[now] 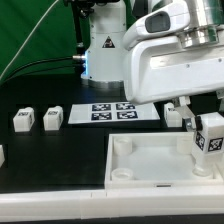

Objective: Assemble one leg

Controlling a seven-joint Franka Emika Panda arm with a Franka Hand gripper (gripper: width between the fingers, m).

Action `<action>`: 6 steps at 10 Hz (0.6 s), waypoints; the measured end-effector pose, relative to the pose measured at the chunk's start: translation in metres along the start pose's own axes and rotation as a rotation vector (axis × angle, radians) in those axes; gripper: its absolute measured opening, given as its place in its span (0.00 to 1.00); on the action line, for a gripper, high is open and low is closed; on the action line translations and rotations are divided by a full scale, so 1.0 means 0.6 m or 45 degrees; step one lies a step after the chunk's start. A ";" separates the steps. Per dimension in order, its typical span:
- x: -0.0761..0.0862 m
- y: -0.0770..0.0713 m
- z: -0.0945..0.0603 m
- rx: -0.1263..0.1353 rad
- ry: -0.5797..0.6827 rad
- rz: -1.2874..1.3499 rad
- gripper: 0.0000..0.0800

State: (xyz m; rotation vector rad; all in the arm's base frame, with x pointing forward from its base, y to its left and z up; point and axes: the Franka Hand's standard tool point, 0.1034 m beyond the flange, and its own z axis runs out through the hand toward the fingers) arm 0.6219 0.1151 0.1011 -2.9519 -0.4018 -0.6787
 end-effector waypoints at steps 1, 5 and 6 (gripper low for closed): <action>-0.003 0.001 0.002 0.000 -0.003 0.000 0.37; -0.011 0.003 0.011 -0.002 -0.002 -0.003 0.37; -0.011 0.004 0.012 -0.005 0.012 -0.003 0.37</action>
Offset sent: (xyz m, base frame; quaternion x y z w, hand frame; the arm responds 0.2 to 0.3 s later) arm -0.0054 -0.0033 -0.0071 -0.0018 0.0072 -0.0027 1.0000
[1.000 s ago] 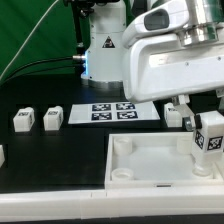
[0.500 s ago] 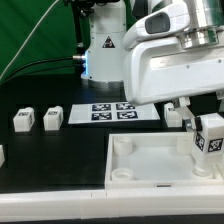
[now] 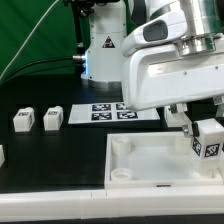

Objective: Assemble one leg

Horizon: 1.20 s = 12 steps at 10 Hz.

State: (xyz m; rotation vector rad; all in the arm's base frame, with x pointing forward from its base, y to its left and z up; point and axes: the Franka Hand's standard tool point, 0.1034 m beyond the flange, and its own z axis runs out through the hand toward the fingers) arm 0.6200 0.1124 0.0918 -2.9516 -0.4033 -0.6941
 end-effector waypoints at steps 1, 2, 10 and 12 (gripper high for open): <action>0.000 0.000 0.001 -0.005 0.020 0.000 0.37; -0.004 0.001 0.003 -0.008 0.035 0.001 0.37; -0.013 0.003 -0.003 -0.028 0.097 -0.011 0.67; -0.011 0.004 -0.005 -0.028 0.098 -0.012 0.77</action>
Offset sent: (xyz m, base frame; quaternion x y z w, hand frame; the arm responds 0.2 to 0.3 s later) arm -0.0137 -0.0029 -0.0124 -0.0181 0.0345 0.0139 0.9991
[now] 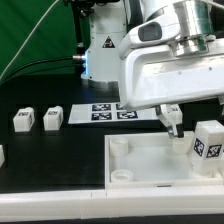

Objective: Assemble one leg

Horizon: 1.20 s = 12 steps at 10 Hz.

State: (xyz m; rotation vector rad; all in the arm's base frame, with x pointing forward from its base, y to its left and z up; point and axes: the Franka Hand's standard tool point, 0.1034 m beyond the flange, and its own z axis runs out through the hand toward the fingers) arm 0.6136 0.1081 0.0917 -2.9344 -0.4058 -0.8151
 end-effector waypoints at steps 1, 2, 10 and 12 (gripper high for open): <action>0.002 0.002 -0.002 -0.001 -0.001 -0.001 0.80; 0.003 0.002 -0.004 -0.001 -0.001 -0.001 0.81; 0.031 0.002 -0.045 0.016 -0.080 -0.029 0.81; 0.029 -0.001 -0.044 0.024 -0.105 -0.028 0.81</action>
Offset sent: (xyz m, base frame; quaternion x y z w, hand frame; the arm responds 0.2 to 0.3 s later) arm -0.0114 0.0062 0.0169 0.0095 -0.0297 0.0042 0.9995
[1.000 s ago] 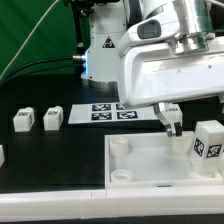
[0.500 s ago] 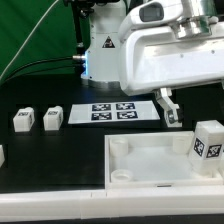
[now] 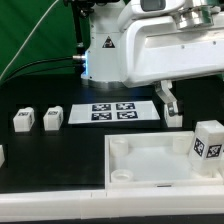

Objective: Assemble one leg

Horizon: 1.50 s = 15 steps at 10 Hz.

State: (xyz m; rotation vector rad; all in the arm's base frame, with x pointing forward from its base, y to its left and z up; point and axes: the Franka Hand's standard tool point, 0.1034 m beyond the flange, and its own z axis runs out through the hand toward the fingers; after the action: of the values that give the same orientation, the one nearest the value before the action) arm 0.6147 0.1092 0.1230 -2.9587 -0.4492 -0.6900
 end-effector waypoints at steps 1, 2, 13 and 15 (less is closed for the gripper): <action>-0.011 -0.014 0.001 0.045 -0.172 0.018 0.81; -0.001 -0.017 -0.002 0.066 -0.249 0.024 0.81; 0.011 -0.006 0.033 0.141 -0.696 0.122 0.81; 0.007 -0.003 0.042 0.142 -0.695 0.124 0.81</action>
Offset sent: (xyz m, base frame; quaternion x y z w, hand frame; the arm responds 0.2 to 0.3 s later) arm 0.0066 -0.0174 -0.0064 -0.0342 -0.2705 0.0377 0.9614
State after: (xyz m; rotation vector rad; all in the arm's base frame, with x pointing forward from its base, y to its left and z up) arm 0.6282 0.1156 0.1025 -3.0002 -0.3517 0.1621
